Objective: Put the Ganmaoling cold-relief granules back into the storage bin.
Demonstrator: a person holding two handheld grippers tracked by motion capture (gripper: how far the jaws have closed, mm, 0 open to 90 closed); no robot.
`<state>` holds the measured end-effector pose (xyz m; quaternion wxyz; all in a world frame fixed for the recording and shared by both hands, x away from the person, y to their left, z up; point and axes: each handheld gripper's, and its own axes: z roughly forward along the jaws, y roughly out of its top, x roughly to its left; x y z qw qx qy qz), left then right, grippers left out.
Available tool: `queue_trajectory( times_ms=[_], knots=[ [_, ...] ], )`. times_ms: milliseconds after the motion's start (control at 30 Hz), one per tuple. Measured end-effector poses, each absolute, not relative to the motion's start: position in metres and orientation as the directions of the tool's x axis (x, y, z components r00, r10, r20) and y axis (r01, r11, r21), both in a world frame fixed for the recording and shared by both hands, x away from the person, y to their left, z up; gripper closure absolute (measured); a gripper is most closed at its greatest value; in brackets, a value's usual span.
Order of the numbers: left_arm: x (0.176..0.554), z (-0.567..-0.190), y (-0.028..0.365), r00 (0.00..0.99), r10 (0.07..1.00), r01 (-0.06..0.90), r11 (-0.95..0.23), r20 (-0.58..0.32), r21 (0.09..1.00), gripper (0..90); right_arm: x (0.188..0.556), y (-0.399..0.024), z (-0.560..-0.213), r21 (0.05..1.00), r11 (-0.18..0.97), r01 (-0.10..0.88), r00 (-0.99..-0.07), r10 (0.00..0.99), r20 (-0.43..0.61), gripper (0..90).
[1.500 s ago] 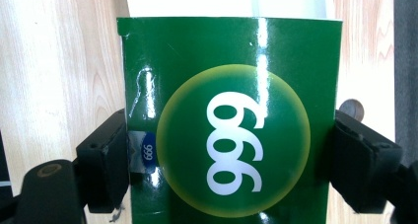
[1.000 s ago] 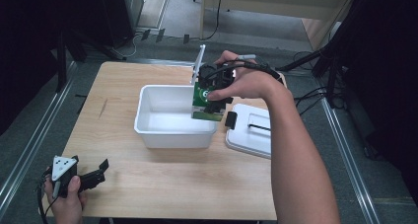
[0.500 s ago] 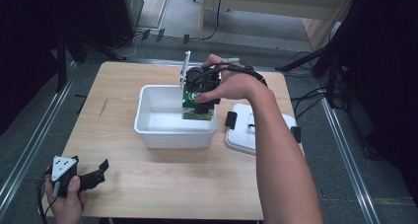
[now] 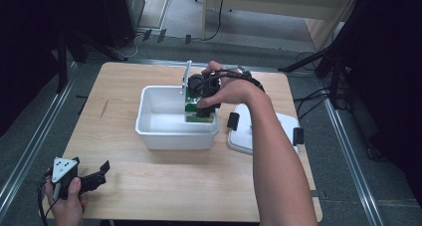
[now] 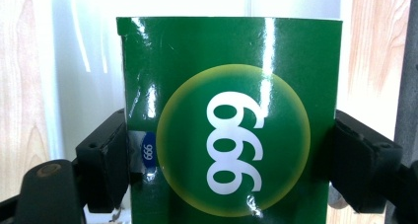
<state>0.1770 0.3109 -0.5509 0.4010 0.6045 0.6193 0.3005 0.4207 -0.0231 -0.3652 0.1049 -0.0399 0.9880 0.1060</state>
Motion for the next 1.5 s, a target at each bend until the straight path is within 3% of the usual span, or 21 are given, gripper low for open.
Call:
queue_trajectory(
  times_ms=[900, 1500],
  knots=[
    [0.177, -0.551, 0.311, 0.052, 0.990, 0.504, 0.091, -0.135, 0.859, 0.0, 0.431, -0.028, -0.413, 0.207, 0.975, -0.078, -0.984, -0.042, -0.173, 15.9],
    [0.176, -0.551, 0.311, 0.053, 0.989, 0.506, 0.090, -0.135, 0.858, 0.0, 0.438, -0.020, -0.436, 0.139, 0.988, -0.072, -0.986, -0.050, -0.157, 15.5]
  ],
)
